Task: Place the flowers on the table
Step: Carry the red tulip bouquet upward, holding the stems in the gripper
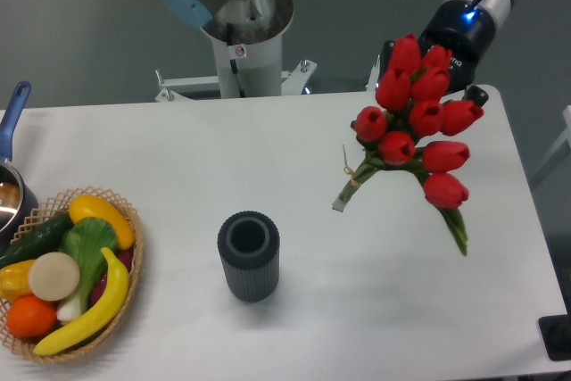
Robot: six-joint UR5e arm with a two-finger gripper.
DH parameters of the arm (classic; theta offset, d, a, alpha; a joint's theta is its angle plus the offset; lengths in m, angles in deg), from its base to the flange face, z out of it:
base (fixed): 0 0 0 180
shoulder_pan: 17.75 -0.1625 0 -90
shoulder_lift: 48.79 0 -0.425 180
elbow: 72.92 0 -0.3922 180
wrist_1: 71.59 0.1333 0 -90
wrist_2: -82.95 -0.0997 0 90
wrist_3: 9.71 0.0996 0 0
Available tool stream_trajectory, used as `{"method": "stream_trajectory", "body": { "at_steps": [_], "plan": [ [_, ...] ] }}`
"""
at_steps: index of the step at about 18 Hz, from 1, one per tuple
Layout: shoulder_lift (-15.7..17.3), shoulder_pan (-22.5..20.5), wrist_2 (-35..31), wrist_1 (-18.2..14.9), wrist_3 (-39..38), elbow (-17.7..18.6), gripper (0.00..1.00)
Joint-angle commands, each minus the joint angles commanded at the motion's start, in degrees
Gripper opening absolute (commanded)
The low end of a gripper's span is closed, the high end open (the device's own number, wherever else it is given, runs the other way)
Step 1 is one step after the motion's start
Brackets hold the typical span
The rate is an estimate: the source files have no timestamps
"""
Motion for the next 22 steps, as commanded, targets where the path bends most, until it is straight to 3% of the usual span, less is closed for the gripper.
{"method": "stream_trajectory", "body": {
  "at_steps": [6,11,16,22],
  "plan": [
    [1.1,-2.5,-0.2,-0.1,-0.1,1.3,0.31],
    [4.2,-6.0,-0.9,-0.2,-0.1,3.6,0.31],
    [8.8,-7.8,-10.2,-0.4,-0.2,5.9,0.31],
    [11.1,-7.1,-21.1,-0.5,-0.3,5.9,0.31]
  ]
}}
